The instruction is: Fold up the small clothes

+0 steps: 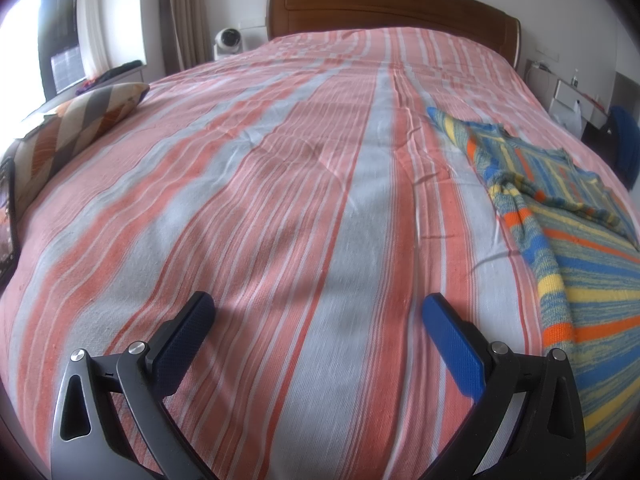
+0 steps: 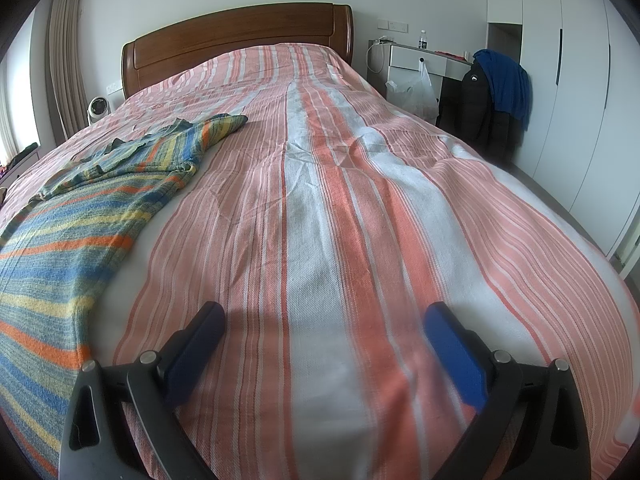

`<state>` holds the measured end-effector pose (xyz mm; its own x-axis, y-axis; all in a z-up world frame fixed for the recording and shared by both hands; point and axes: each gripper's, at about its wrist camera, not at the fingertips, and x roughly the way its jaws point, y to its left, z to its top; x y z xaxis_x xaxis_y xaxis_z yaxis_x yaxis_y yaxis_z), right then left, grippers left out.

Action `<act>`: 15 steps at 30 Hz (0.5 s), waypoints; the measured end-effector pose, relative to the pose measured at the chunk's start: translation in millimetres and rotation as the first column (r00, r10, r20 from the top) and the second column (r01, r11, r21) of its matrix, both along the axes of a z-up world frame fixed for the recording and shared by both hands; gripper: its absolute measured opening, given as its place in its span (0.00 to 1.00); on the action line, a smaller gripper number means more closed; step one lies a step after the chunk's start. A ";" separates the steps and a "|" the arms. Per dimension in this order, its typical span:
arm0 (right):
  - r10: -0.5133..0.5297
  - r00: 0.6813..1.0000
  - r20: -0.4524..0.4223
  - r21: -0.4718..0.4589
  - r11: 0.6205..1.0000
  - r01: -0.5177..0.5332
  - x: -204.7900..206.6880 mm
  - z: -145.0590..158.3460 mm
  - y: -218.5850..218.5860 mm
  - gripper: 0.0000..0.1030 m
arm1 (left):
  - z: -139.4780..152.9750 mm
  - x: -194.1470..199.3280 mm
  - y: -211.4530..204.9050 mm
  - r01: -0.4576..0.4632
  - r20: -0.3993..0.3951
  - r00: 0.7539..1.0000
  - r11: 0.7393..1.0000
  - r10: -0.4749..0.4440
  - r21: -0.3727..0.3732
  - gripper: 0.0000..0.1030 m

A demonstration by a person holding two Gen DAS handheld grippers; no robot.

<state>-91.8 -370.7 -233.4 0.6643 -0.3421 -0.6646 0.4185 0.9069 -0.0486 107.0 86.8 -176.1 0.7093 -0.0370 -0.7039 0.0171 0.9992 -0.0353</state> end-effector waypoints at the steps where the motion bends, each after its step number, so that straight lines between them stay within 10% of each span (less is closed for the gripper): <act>1: 0.000 1.000 0.000 0.000 1.000 0.000 0.0 0.0 0.0 0.96 | 0.2 0.0 0.1 0.000 0.000 1.000 1.000 0.000 0.000 1.00; 15: -0.001 1.000 -0.001 -0.005 1.000 0.001 -0.1 0.1 -0.1 0.97 | -0.1 0.2 -0.1 0.000 0.000 1.000 1.000 0.000 0.001 1.00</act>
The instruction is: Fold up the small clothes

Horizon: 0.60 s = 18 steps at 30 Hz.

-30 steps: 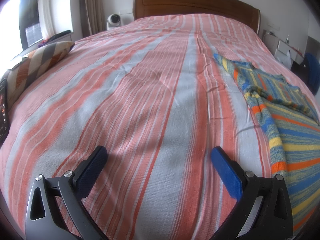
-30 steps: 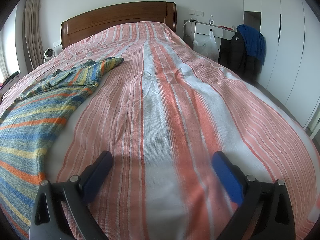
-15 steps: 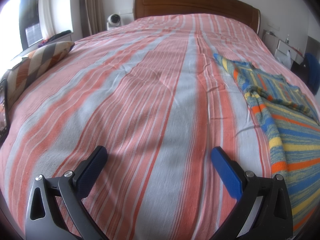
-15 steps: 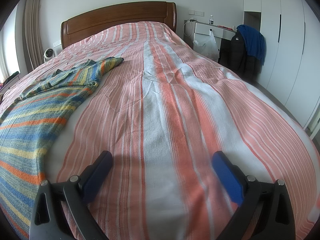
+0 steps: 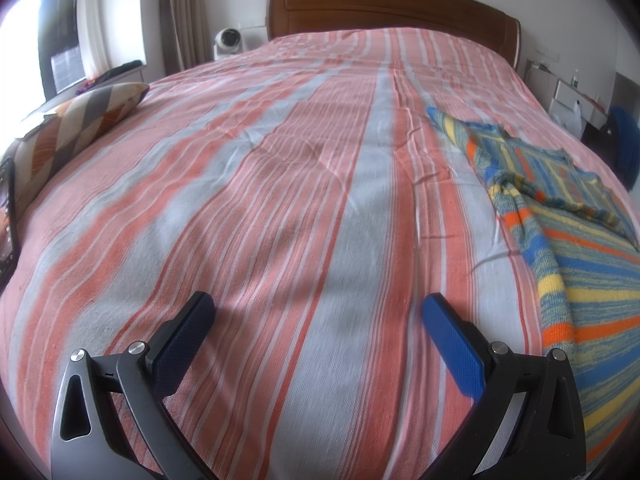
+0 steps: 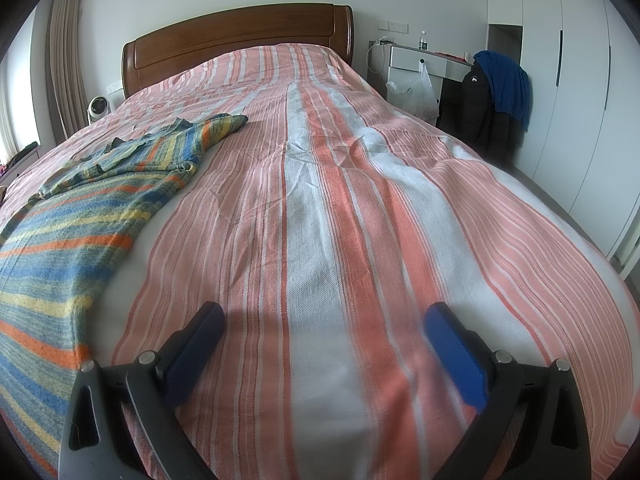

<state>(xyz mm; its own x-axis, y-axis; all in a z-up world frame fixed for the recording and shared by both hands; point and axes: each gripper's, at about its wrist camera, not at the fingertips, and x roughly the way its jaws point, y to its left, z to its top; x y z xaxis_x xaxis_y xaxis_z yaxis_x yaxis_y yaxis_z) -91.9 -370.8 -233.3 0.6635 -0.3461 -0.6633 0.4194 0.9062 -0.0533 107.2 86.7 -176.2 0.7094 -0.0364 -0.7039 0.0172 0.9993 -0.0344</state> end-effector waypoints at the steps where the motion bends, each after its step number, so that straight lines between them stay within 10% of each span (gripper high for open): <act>1: 0.000 1.000 0.000 0.000 1.000 0.000 0.1 -0.1 -0.1 0.97 | 0.2 0.0 0.2 0.000 0.000 1.000 1.000 0.000 0.000 1.00; 12: 0.022 0.999 -0.039 0.011 1.000 -0.022 4.7 4.8 -1.2 0.97 | 12.6 0.5 7.8 0.001 -0.099 0.995 1.000 -0.002 -0.004 0.99; 18: 0.187 0.981 -0.042 0.138 0.974 -0.180 -12.4 57.1 0.0 0.97 | 34.7 -55.6 -1.9 0.205 -0.221 0.949 0.973 -0.223 -0.102 0.99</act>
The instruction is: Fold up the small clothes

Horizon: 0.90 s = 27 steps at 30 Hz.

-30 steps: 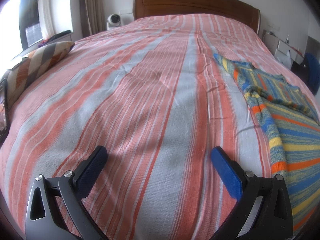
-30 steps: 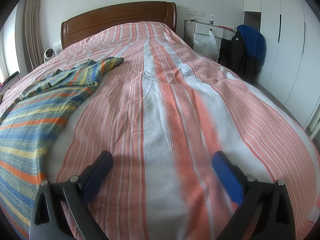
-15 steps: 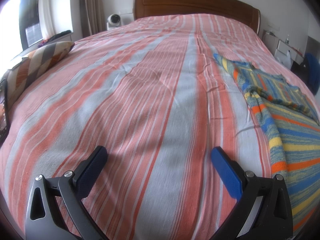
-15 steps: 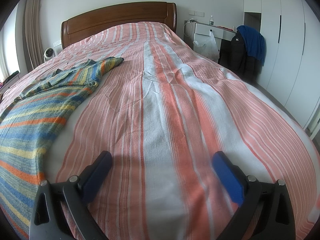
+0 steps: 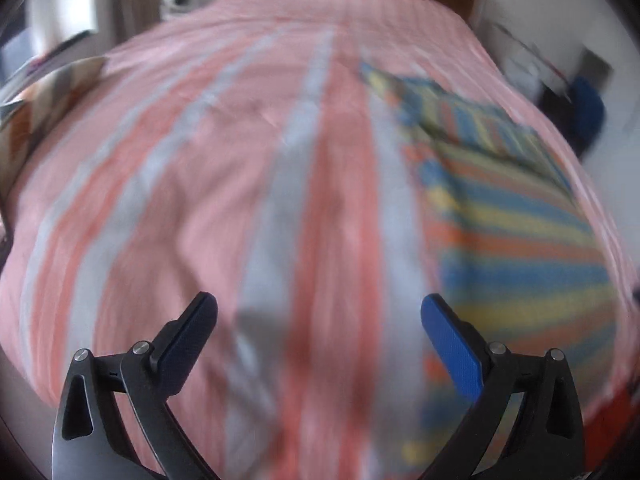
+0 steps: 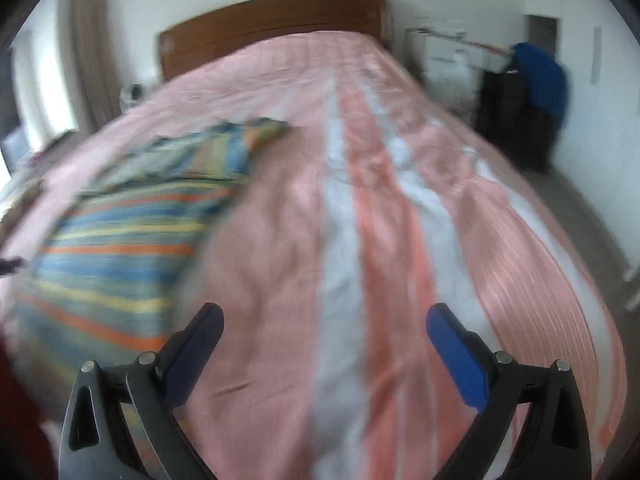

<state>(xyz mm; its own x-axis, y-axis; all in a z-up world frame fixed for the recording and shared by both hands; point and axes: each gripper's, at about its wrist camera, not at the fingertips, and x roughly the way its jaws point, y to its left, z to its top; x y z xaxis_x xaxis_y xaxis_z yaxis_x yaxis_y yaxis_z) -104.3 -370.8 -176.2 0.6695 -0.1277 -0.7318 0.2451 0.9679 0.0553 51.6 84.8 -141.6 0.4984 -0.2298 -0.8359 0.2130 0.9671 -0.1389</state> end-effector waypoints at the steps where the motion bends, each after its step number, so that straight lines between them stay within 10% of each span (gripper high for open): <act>1: 0.055 0.998 -0.019 0.050 0.997 -0.054 -3.1 7.4 3.8 0.97 | -1.6 -12.3 -6.4 0.041 -0.025 0.999 0.999 -0.041 0.013 0.99; 6: 0.234 0.966 -0.107 0.158 0.964 -0.216 -19.7 14.0 36.9 0.97 | -6.4 -52.4 -29.3 0.073 -0.054 0.996 0.982 -0.064 0.174 0.99; 17: 0.232 0.961 -0.151 0.155 0.966 -0.209 -24.5 -9.7 62.5 0.97 | -0.7 -50.8 -37.0 -0.023 -0.014 0.999 0.957 0.028 0.290 0.99; 27: 0.251 0.950 -0.185 0.157 0.962 -0.224 -21.7 -8.9 69.6 0.97 | -16.0 -54.0 -39.9 0.030 -0.125 0.992 0.970 0.001 0.242 0.99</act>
<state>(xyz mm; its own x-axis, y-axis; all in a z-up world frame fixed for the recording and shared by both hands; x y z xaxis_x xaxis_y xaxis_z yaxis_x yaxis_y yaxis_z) -126.0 -301.1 -185.1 0.5058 0.1247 -0.8536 0.0282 0.9866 0.1608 -2.4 44.8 -157.6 0.3864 -0.0191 -0.9221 0.2233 0.9720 0.0735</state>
